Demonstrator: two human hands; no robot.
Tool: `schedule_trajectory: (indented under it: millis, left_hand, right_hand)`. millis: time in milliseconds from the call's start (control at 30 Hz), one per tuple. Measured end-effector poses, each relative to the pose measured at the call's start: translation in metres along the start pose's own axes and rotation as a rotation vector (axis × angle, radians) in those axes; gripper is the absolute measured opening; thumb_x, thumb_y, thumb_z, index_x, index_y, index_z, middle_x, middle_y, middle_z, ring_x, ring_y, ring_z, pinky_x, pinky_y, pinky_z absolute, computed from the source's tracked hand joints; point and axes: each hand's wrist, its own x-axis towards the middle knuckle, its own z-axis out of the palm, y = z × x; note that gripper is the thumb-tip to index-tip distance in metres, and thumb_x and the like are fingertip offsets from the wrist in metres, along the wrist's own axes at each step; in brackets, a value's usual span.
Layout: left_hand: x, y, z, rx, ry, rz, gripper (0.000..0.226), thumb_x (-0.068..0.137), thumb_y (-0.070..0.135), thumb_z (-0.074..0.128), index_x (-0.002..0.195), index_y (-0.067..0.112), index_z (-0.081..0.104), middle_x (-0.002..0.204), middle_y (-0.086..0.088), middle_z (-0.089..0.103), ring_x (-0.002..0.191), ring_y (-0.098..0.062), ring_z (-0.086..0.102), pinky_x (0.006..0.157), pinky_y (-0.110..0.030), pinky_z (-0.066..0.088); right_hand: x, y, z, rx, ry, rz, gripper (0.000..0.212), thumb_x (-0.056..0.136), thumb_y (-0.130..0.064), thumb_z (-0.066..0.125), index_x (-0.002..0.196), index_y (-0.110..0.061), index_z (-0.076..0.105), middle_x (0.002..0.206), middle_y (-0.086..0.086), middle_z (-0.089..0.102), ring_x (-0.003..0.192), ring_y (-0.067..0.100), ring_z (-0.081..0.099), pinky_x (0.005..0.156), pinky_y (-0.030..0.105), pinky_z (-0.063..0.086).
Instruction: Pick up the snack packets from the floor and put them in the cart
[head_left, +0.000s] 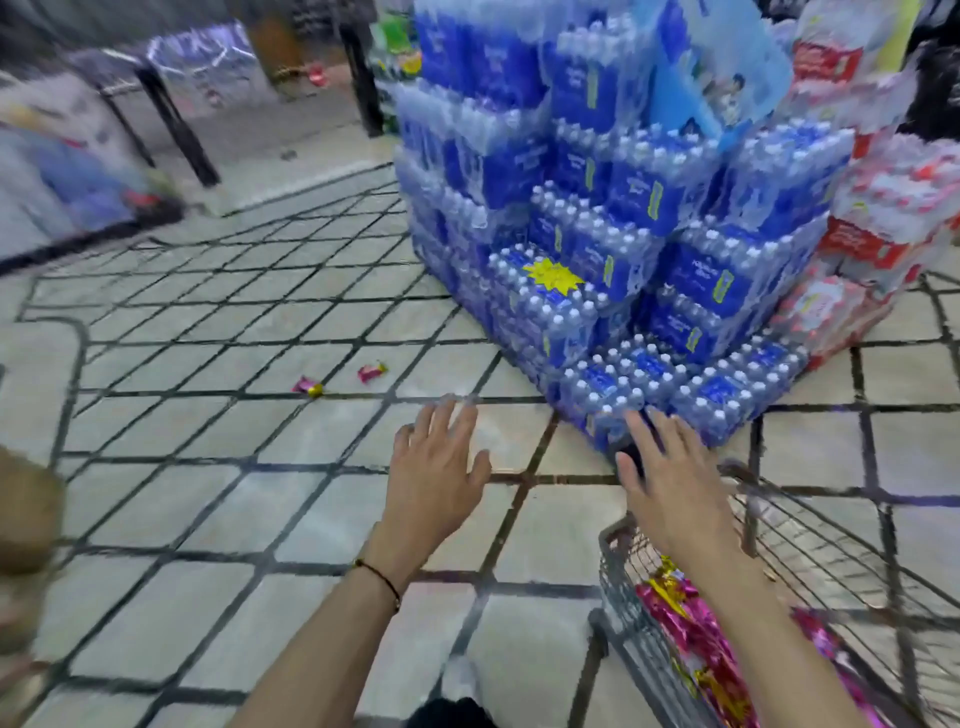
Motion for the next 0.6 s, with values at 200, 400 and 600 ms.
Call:
schedule_trajectory:
  millis: [200,400,600]
  left_hand:
    - [-0.029,-0.106,-0.015,-0.051,0.029,-0.255,0.062,0.098,0.049,0.046,0.153,0.023,0.034,0.160,-0.008,0.033,0.143,-0.031,0.034,0.109,-0.052,0.041]
    - [-0.042,-0.232,-0.024,0.022,0.049,-0.410,0.062,0.096,0.053,0.046,0.149,0.021,0.043,0.152,-0.008,0.046,0.138,-0.031,0.041,0.103,-0.049,0.042]
    - [-0.037,-0.353,-0.037,0.073,0.037,-0.492,0.059,0.097,0.052,0.045,0.148,0.024,0.043,0.150,-0.005,0.047,0.138,-0.029,0.041,0.103,-0.048,0.043]
  right_hand:
    - [0.046,-0.106,0.030,-0.018,-0.092,-0.229,0.055,0.101,-0.040,0.044,0.152,-0.018,0.039,0.153,0.012,0.043,0.138,0.037,0.038,0.113,0.053,0.036]
    - [0.086,-0.231,0.066,0.027,-0.106,-0.382,0.047,0.101,-0.039,0.045,0.143,-0.018,0.048,0.140,0.010,0.054,0.127,0.036,0.047,0.096,0.052,0.049]
    - [0.130,-0.353,0.090,0.041,-0.156,-0.450,0.051,0.103,-0.043,0.042,0.151,-0.022,0.041,0.155,0.009,0.043,0.142,0.034,0.036,0.114,0.049,0.035]
